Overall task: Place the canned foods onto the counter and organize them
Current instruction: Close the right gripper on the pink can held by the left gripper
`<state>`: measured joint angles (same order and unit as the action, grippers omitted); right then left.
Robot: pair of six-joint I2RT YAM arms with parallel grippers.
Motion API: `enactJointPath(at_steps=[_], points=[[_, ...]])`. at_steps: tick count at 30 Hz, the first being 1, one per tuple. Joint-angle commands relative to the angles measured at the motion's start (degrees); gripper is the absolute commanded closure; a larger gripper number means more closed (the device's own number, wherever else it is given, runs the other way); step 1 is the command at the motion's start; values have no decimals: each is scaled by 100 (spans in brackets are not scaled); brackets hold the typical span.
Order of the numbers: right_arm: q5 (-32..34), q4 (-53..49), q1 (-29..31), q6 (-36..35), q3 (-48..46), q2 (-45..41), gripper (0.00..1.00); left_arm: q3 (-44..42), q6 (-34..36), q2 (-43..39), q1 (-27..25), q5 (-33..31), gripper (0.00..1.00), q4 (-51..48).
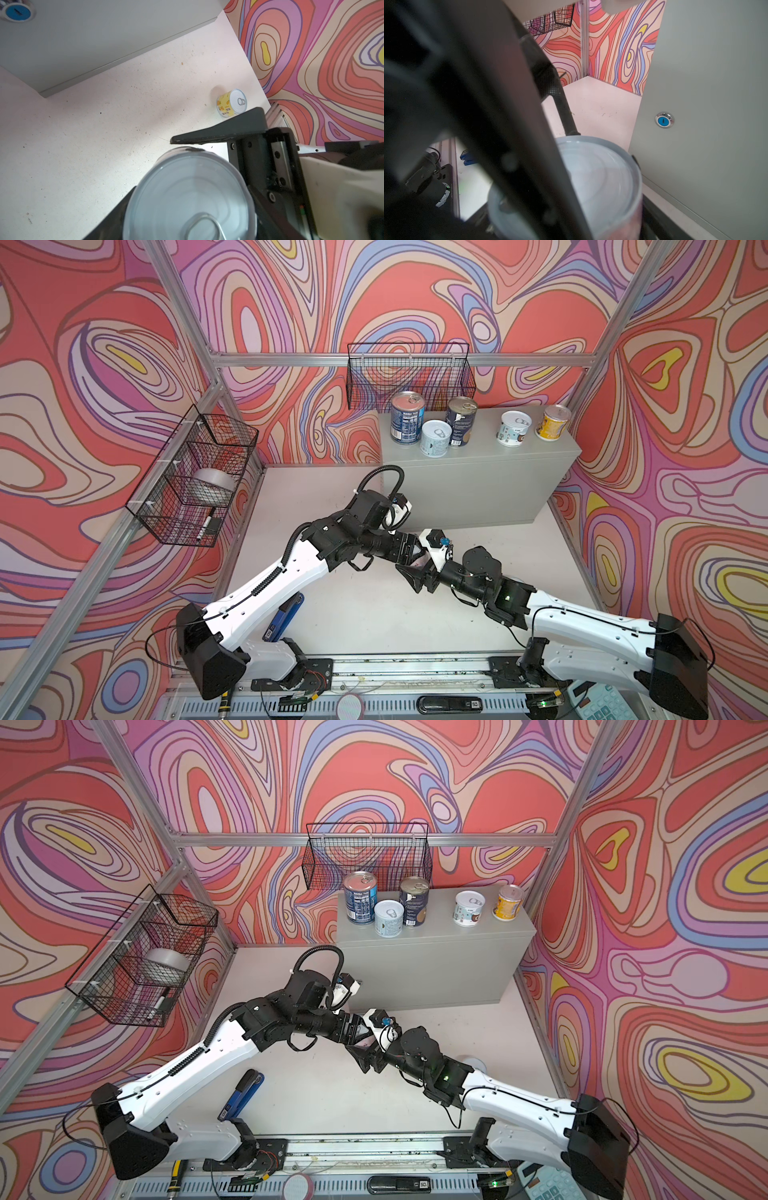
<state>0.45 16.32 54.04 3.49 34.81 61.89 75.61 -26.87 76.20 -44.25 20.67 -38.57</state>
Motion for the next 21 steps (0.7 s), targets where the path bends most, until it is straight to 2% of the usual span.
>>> enactJointPath(at_steps=[1,8,14,21], points=[[169,243,33,-20,-106,-9,9,165,-99,-10,23,188,50,266],[315,368,28,1,-158,-19,16,130,-99,34,30,225,50,323],[388,438,24,80,-201,-71,33,89,-91,78,47,272,49,332],[416,347,30,85,-185,-137,39,24,-195,96,186,382,49,473]])
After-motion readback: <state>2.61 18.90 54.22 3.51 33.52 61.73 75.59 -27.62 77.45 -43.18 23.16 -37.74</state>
